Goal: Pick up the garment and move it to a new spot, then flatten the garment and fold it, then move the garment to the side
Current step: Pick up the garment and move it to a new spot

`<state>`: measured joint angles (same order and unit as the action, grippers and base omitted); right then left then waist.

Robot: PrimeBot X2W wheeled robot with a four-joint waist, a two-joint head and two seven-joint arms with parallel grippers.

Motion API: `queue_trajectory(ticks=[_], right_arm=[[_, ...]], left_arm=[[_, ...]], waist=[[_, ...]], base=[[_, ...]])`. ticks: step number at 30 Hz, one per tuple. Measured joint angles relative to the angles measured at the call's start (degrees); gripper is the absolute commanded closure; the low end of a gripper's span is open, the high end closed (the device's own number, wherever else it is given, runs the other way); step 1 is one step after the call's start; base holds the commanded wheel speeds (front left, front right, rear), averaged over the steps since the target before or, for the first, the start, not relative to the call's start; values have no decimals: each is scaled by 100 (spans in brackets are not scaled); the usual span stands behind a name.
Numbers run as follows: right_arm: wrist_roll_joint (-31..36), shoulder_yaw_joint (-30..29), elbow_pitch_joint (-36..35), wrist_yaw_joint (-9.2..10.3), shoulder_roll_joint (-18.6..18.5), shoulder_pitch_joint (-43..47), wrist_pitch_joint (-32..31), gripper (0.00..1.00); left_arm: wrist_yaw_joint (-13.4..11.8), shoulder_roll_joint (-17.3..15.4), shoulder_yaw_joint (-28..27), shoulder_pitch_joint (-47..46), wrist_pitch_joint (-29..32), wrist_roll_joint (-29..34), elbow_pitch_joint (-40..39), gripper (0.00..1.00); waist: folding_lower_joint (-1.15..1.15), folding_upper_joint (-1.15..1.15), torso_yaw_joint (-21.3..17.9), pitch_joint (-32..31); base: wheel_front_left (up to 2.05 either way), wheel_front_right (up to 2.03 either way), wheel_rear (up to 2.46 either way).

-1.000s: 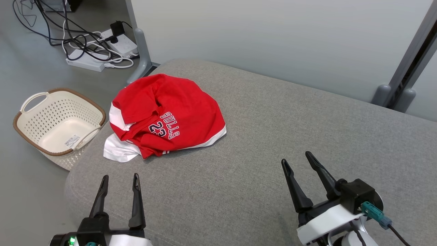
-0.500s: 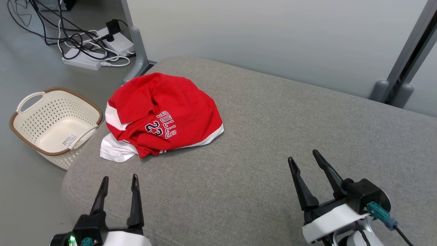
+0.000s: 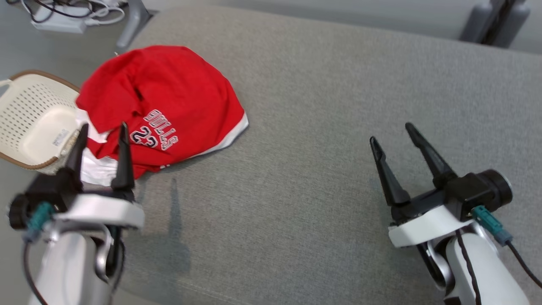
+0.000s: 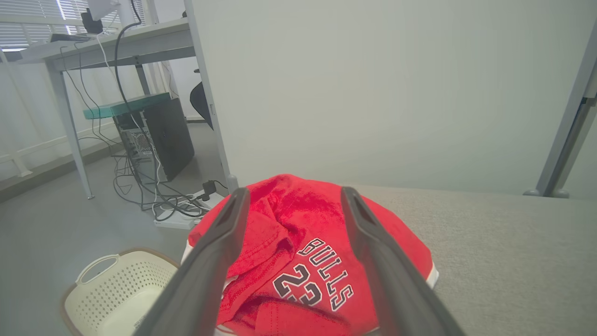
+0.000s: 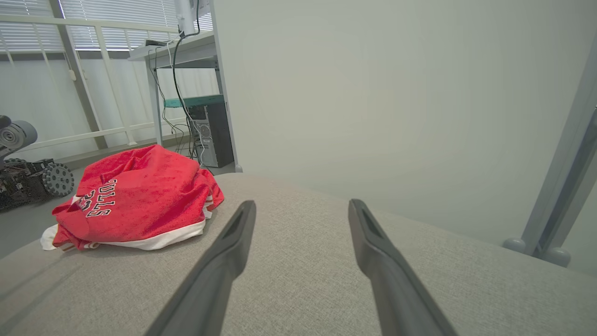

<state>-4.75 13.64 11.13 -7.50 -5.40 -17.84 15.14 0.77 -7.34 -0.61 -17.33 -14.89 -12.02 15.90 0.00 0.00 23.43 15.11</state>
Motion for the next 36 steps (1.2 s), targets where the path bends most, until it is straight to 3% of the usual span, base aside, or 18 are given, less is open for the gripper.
queue_trajectory(ticks=[5, 13, 22, 30, 31, 32, 33, 34, 35, 36], right_arm=[[51, 0, -155, 0, -140, -263, 0, 0], [79, 23, -218, 0, -168, -342, 0, 0], [126, 87, -248, 0, -154, -446, 0, 0], [136, 99, -270, 0, -153, -471, 0, 0], [136, 107, -270, 0, -147, -471, 0, 0], [137, 111, -271, 0, -141, -471, 0, 0], [141, 119, -270, 0, -135, -471, 0, 0], [145, 127, -270, 0, -131, -471, 0, 0], [152, 134, -268, 0, -124, -471, 0, 0], [155, 143, -265, 0, -113, -471, 0, 0]], left_arm=[[301, -521, -33, -994, 855, -144, 716, 0], [465, -994, 14, -2038, 2061, -383, 1336, 0], [552, -1347, 93, -2746, 2522, -470, 2015, 0], [608, -1457, 240, -3143, 2908, -612, 2603, 0], [623, -1458, 249, -3184, 2972, -653, 2677, 5], [623, -1455, 261, -3224, 3029, -704, 2746, 44], [624, -1459, 270, -3255, 3070, -740, 2800, 44], [628, -1464, 281, -3284, 3106, -764, 2852, 77], [628, -1471, 286, -3316, 3110, -789, 2899, 93], [630, -1479, 291, -3349, 3109, -814, 2936, 100]], waist=[[0, 0, -222, 523], [0, 0, -569, 1018], [0, 0, -798, 1259], [0, 0, -919, 1382], [0, 0, -927, 1390], [0, 0, -935, 1398], [0, 0, -943, 1407], [0, 0, -951, 1415], [0, 0, -959, 1421], [0, 0, -966, 1421]], base=[[0, 0, 0], [0, 0, 0], [0, 0, 0], [0, 0, 0], [0, 0, 0], [0, 0, 0], [0, 0, 0], [0, 0, 0], [0, 0, 0], [0, 0, 0]])
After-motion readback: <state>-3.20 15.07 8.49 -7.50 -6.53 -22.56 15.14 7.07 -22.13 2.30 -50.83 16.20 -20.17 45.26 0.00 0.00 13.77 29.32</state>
